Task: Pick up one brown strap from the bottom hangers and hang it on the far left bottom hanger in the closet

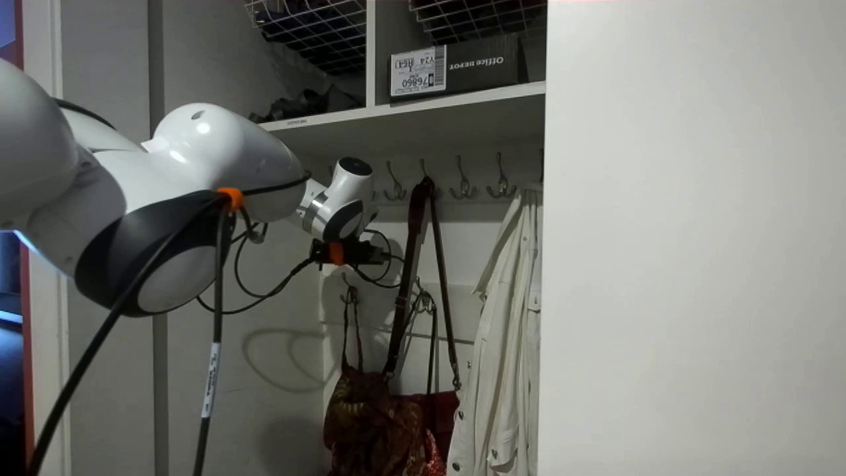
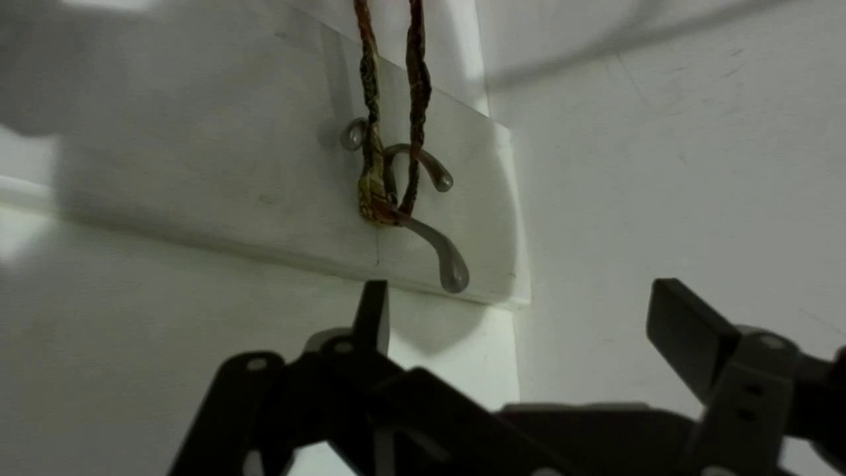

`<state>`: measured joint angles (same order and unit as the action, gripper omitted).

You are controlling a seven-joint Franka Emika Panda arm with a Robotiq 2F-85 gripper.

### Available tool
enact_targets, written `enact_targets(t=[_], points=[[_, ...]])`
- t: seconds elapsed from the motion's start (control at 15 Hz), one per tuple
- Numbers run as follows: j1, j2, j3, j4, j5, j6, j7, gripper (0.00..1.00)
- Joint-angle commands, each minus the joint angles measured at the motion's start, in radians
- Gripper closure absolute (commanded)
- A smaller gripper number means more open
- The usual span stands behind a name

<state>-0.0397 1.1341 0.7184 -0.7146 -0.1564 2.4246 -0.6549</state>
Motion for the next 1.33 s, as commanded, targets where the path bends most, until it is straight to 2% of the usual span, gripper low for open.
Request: enact_targets(t=[0.0, 0.13, 0.2, 0.33, 0.53, 0.8, 1.27], points=[[0.0, 0.0, 0.0, 0.0, 0.0, 0.0, 0.0, 0.0], [-0.014, -0.041, -0.031, -0.027, -0.008, -0.043, 0.069, 0.0], [-0.013, -0.068, -0.077, -0.042, -0.026, -0.073, 0.151, 0.0], [-0.014, -0.099, -0.124, -0.053, -0.037, -0.126, 0.247, 0.0], [-0.018, -0.139, -0.156, -0.052, -0.018, -0.256, 0.358, 0.0], [-0.042, -0.158, -0.115, -0.049, 0.022, -0.364, 0.359, 0.0], [-0.041, -0.126, -0.111, -0.06, 0.015, -0.288, 0.336, 0.0]])
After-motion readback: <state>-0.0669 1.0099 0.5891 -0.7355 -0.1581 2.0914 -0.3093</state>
